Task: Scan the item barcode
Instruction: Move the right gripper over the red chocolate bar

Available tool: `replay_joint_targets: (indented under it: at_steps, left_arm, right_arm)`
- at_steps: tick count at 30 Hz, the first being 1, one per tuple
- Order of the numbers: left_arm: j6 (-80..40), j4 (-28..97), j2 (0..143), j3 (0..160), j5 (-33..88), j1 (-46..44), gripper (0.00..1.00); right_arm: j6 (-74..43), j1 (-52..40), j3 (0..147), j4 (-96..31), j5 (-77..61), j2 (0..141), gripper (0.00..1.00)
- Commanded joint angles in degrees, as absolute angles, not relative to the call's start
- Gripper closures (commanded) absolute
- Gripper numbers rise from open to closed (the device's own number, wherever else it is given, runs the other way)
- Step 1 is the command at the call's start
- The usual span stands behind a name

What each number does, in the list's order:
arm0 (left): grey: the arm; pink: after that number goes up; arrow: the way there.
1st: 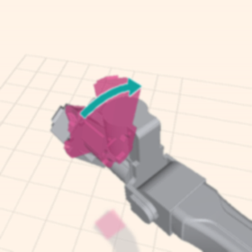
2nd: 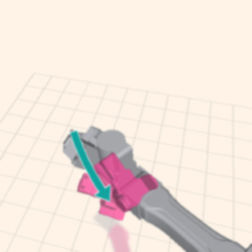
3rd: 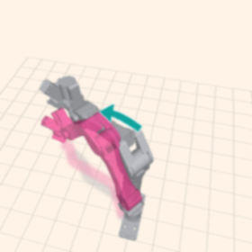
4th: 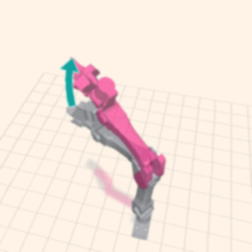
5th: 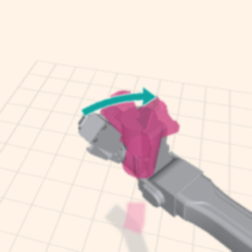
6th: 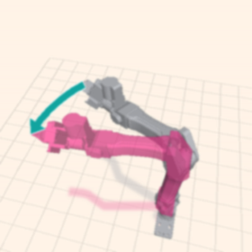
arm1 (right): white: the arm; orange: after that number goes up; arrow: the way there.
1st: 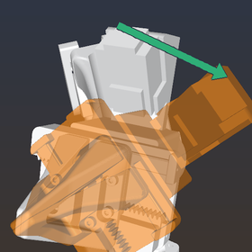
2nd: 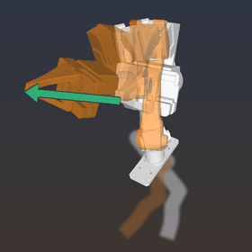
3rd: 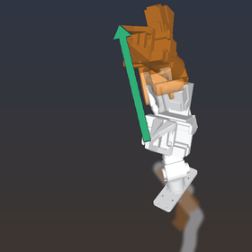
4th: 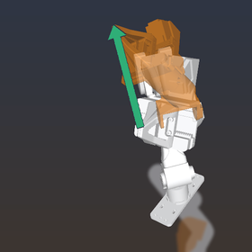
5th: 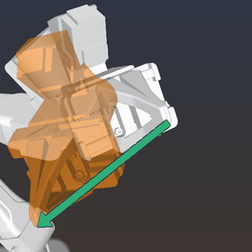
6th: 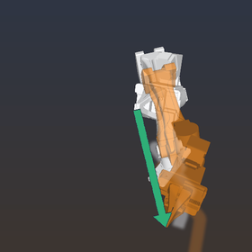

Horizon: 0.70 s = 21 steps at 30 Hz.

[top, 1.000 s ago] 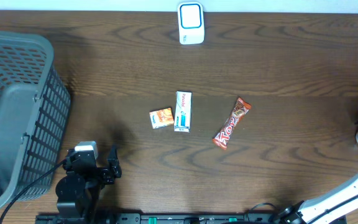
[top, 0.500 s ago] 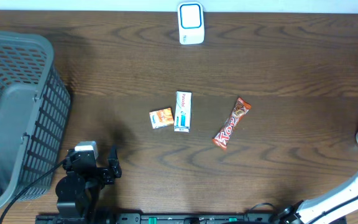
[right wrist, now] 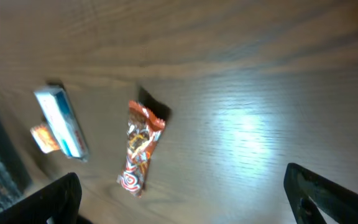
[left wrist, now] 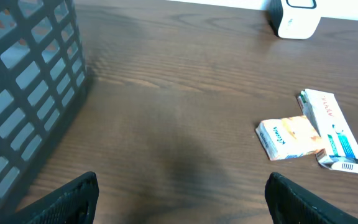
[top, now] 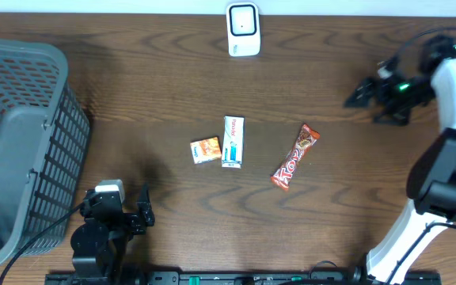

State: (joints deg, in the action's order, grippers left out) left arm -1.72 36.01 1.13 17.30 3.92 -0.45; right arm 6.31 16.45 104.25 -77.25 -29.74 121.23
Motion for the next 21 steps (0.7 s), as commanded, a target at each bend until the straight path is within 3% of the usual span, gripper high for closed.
replay_joint_targets:
  at_steps: [1, 9, 12, 14, 19, 21]
  left_arm:
    - [-2.3, 36.1, 1.0, 17.1, 3.4, -0.6, 0.14]
    - [-2.3, 36.1, 1.0, 17.1, 3.4, -0.6, 0.14]
    - [-2.3, 36.1, 1.0, 17.1, 3.4, -0.6, 0.14]
    - [-2.3, 36.1, 1.0, 17.1, 3.4, -0.6, 0.14]
    - [-2.3, 36.1, 1.0, 17.1, 3.4, -0.6, 0.14]
    - [-2.3, 36.1, 1.0, 17.1, 3.4, -0.6, 0.14]
  right_arm:
    - [8.0, 10.2, 94.7, -71.4, -33.2, 120.8, 0.01]
    - [-1.3, 2.2, 84.3, -61.5, -34.1, 120.8, 0.01]
    - [-10.2, 0.6, 82.0, -57.5, -27.9, 120.8, 0.16]
    - [-14.3, -0.3, 80.8, -55.9, -24.3, 120.8, 0.20]
    - [-19.3, -4.0, 77.7, -52.1, -15.8, 120.8, 0.69]
    - [-19.3, -5.5, 77.4, -50.4, -15.6, 120.8, 0.99]
